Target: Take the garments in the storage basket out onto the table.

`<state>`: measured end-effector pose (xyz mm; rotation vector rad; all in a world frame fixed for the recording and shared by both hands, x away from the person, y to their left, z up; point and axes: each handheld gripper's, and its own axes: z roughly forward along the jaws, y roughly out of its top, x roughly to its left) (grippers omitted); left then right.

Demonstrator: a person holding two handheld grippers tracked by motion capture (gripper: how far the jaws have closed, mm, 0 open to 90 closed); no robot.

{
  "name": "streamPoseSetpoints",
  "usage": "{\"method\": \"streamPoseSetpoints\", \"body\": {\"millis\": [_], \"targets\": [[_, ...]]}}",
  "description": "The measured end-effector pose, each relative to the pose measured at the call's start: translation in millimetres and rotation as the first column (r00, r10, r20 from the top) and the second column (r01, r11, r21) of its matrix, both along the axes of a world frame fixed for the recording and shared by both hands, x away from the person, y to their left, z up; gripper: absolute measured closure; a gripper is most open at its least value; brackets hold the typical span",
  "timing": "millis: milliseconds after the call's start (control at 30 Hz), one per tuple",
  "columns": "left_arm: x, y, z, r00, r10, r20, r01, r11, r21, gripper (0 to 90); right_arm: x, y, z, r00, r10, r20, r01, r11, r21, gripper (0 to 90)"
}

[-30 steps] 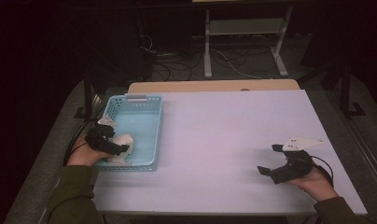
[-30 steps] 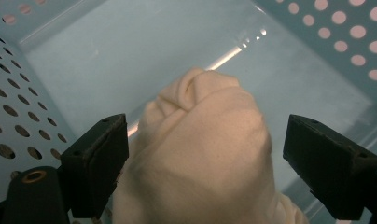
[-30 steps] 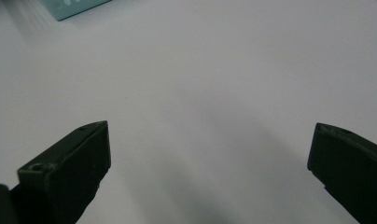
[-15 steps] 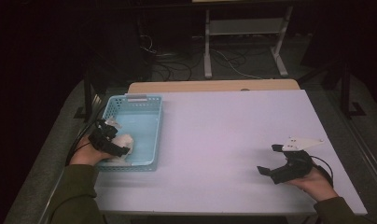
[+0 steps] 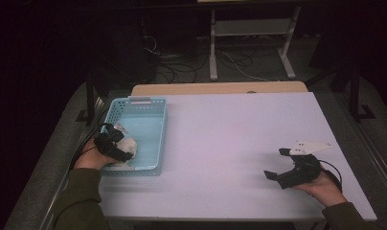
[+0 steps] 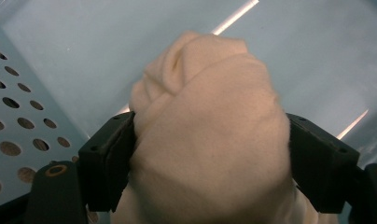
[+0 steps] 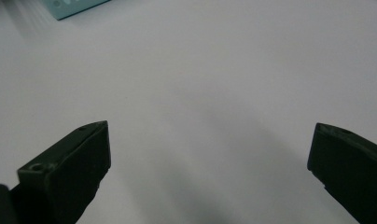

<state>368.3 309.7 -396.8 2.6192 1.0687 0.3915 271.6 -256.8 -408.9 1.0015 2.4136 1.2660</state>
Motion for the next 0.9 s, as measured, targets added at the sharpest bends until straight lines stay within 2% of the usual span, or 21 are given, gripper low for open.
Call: {"method": "streamPoseSetpoints", "body": {"millis": [300, 500, 733, 900], "targets": [[0.0, -0.9, -0.9, 1.0000, 0.003, 0.000, -0.003, 0.9998, 0.020, 31.3, 0.0, -0.1, 0.1, 1.0000, 0.000, 0.001, 0.000, 1.0000, 0.001, 0.0], [-0.2, -2.0, -1.5, 1.0000, 0.003, 0.000, -0.003, 0.9996, 0.030, 42.5, 0.0, 0.1, 0.1, 1.0000, -0.002, 0.001, 0.002, 1.0000, 0.003, 0.0], [0.8, 0.0, 0.0, 0.9996, 0.025, -0.013, -0.025, 0.9996, 0.016, 56.9, 0.2, -0.2, 0.1, 1.0000, -0.001, -0.001, 0.001, 1.0000, 0.002, 0.0], [1.0, 1.8, 0.8, 0.9989, 0.045, -0.012, -0.045, 0.9990, -0.001, 61.5, 0.1, -0.4, 0.4, 1.0000, -0.001, 0.001, 0.001, 1.0000, 0.003, 0.0]]}}
